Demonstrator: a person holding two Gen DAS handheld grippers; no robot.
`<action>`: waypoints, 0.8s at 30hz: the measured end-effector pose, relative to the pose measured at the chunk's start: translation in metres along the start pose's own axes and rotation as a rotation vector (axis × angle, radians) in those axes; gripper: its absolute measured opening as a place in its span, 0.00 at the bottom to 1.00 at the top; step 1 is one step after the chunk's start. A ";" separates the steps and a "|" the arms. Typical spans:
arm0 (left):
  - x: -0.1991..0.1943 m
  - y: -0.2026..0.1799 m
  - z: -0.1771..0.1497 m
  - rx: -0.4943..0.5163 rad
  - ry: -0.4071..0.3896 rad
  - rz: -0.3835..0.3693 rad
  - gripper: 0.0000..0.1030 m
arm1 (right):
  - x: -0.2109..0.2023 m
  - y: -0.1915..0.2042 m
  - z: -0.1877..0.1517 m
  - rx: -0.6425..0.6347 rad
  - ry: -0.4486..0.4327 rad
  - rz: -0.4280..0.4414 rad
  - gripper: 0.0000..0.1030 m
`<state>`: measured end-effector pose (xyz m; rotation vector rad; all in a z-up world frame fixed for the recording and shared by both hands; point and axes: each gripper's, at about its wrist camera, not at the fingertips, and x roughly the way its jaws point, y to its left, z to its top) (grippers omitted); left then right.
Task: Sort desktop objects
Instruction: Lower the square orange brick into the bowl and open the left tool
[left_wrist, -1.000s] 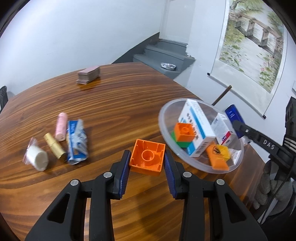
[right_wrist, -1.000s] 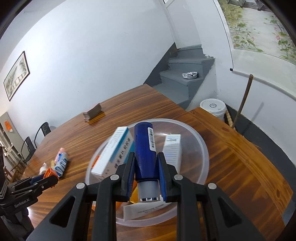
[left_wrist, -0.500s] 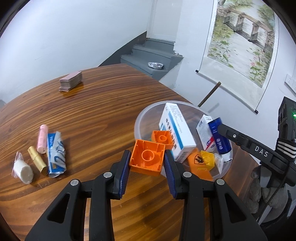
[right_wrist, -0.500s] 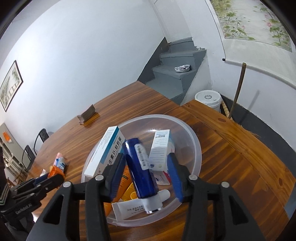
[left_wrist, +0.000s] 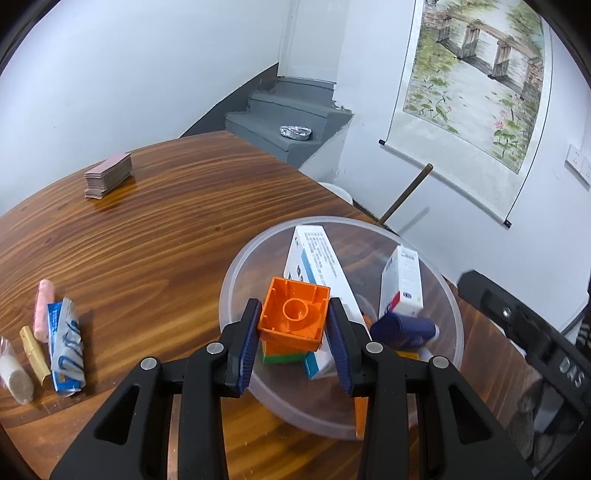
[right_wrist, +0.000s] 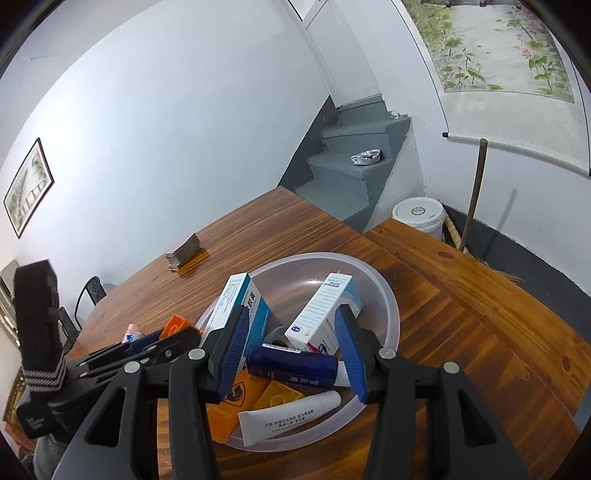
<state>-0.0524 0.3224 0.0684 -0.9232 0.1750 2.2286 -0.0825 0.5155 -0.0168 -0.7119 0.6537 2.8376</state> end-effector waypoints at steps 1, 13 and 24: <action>0.001 0.000 0.001 -0.002 -0.002 -0.002 0.38 | -0.001 0.000 0.000 0.000 -0.005 -0.001 0.51; 0.012 0.001 0.000 -0.055 0.039 -0.100 0.62 | -0.001 -0.001 0.000 -0.006 -0.023 -0.030 0.58; -0.013 0.015 -0.001 -0.087 -0.005 -0.063 0.62 | 0.004 0.004 -0.004 -0.048 -0.019 -0.056 0.60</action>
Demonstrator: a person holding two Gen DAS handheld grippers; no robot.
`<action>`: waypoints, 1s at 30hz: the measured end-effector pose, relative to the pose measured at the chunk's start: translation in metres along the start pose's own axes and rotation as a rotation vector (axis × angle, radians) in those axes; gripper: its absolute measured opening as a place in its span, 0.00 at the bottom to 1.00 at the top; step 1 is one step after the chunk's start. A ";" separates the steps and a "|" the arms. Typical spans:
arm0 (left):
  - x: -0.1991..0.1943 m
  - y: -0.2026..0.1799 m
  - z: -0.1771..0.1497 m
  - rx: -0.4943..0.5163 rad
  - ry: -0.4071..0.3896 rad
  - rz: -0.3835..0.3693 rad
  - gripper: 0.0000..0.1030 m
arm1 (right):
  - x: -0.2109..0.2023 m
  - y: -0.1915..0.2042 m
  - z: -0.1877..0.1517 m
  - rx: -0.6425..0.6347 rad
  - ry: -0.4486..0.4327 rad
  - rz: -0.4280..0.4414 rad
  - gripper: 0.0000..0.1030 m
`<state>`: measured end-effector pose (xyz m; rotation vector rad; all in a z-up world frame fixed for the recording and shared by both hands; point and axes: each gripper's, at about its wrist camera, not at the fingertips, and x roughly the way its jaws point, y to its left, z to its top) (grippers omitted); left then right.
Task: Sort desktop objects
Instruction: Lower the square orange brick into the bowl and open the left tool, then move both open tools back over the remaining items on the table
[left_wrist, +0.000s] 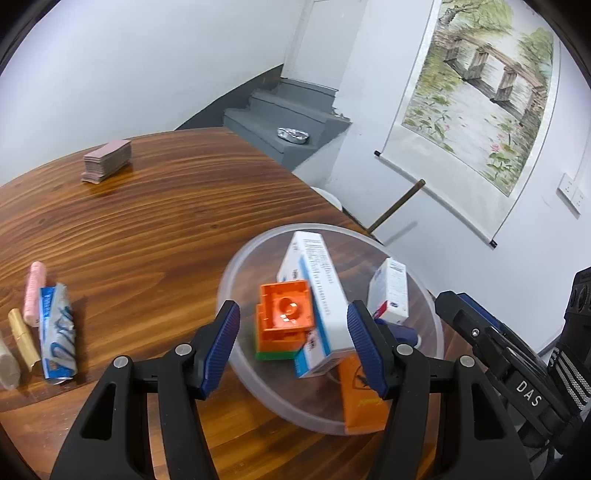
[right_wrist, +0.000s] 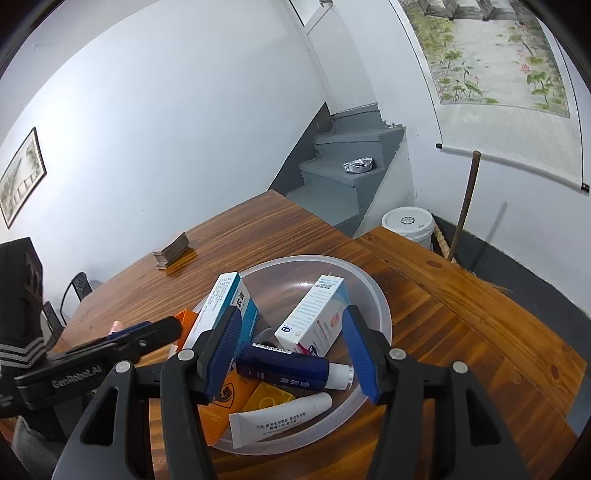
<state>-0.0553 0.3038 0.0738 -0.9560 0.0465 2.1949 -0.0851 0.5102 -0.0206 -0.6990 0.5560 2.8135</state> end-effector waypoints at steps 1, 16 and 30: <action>-0.002 0.002 -0.001 -0.002 -0.002 0.005 0.62 | 0.001 0.001 0.000 -0.007 0.000 -0.003 0.60; -0.043 0.075 -0.017 -0.102 -0.035 0.147 0.62 | 0.005 0.018 -0.010 -0.116 -0.009 -0.048 0.62; -0.082 0.188 -0.050 -0.252 -0.035 0.411 0.68 | 0.015 0.055 -0.007 -0.198 0.012 -0.033 0.66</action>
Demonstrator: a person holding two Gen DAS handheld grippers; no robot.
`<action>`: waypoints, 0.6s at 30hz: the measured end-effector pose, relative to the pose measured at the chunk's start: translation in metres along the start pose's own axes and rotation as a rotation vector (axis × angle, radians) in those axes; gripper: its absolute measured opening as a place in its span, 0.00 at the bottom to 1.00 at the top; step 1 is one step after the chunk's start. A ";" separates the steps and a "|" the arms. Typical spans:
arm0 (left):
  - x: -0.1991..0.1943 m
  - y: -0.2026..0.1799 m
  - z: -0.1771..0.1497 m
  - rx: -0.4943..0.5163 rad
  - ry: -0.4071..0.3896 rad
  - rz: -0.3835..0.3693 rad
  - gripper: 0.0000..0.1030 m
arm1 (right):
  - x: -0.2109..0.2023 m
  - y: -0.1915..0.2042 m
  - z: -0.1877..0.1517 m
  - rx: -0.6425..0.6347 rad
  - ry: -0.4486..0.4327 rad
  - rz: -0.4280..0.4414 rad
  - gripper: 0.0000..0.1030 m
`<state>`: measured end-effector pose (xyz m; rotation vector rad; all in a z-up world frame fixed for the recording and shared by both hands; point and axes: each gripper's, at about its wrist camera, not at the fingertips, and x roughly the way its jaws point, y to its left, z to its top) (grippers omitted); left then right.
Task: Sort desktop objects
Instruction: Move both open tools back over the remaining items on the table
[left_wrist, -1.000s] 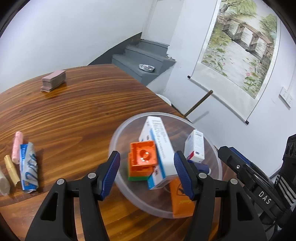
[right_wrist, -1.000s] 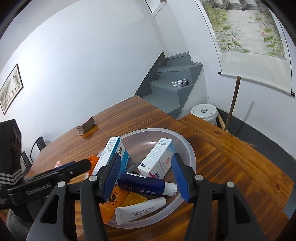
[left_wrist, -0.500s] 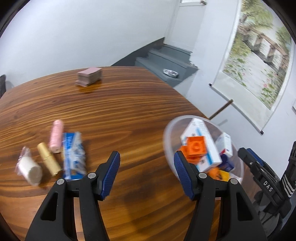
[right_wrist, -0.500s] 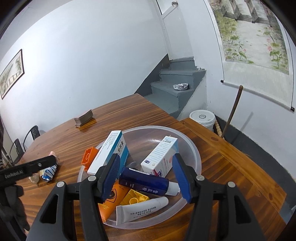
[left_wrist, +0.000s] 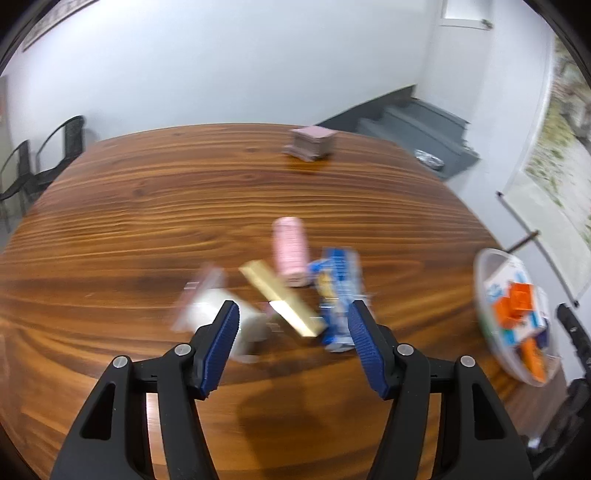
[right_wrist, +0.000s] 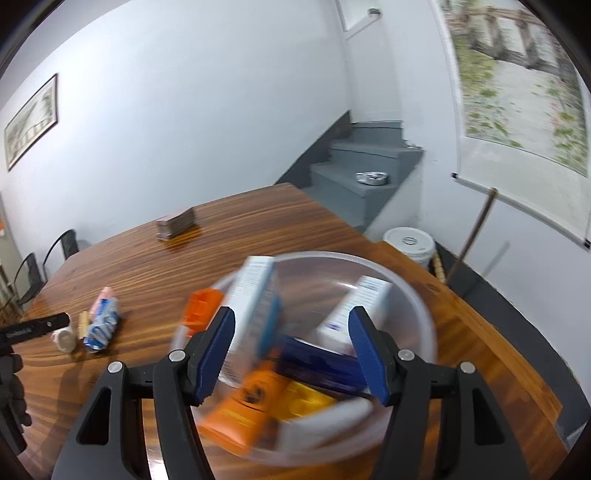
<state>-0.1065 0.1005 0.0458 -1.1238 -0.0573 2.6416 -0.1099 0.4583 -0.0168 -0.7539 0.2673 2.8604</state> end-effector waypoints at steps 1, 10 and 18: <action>0.001 0.008 -0.001 -0.007 -0.003 0.011 0.73 | 0.001 0.008 0.003 -0.015 0.002 0.016 0.66; 0.010 0.049 0.000 -0.021 0.019 0.053 0.79 | 0.021 0.119 0.024 -0.183 0.040 0.251 0.70; 0.012 0.057 0.000 0.004 0.033 0.025 0.83 | 0.059 0.171 0.013 -0.186 0.173 0.343 0.70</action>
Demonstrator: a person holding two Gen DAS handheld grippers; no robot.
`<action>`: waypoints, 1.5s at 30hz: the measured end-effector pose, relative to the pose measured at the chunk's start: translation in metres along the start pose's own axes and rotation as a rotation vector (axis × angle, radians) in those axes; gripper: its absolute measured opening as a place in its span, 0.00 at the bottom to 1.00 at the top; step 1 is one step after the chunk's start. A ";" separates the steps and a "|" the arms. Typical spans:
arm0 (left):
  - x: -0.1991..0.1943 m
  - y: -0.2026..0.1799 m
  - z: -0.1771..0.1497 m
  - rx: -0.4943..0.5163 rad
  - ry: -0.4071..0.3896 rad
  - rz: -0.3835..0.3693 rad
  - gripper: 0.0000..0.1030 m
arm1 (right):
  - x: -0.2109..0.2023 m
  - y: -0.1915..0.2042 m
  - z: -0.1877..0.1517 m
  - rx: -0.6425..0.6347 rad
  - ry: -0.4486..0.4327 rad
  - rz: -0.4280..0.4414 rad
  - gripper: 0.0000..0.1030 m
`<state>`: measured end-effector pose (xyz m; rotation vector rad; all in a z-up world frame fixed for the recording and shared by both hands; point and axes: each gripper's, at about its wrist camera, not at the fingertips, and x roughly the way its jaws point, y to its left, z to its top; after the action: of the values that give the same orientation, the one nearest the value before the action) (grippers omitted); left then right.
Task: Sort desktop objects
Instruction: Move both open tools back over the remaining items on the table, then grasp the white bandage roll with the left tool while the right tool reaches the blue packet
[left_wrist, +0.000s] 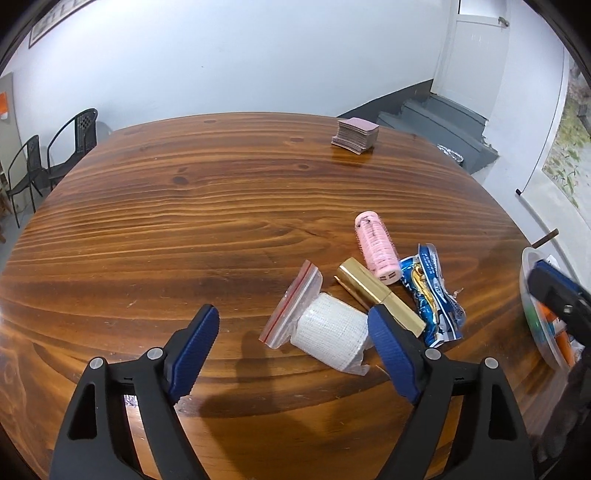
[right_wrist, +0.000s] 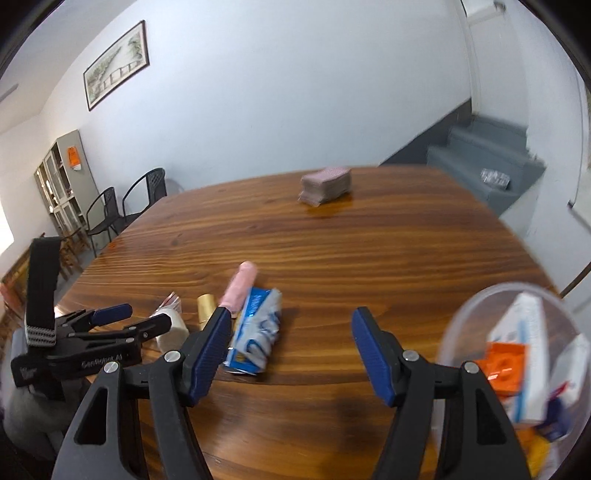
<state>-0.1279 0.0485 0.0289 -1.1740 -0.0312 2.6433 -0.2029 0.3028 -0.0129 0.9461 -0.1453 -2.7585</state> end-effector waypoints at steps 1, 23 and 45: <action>0.000 0.002 0.000 -0.005 0.000 -0.001 0.83 | 0.005 0.000 0.000 0.011 0.010 0.003 0.70; 0.010 -0.006 -0.004 0.031 0.010 -0.033 0.93 | 0.029 0.004 -0.016 0.019 0.062 0.005 0.70; 0.028 -0.006 -0.004 -0.026 0.052 -0.052 0.71 | 0.044 0.008 -0.017 0.000 0.097 0.014 0.70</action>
<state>-0.1420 0.0603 0.0066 -1.2320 -0.0859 2.5739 -0.2248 0.2839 -0.0513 1.0715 -0.1349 -2.6935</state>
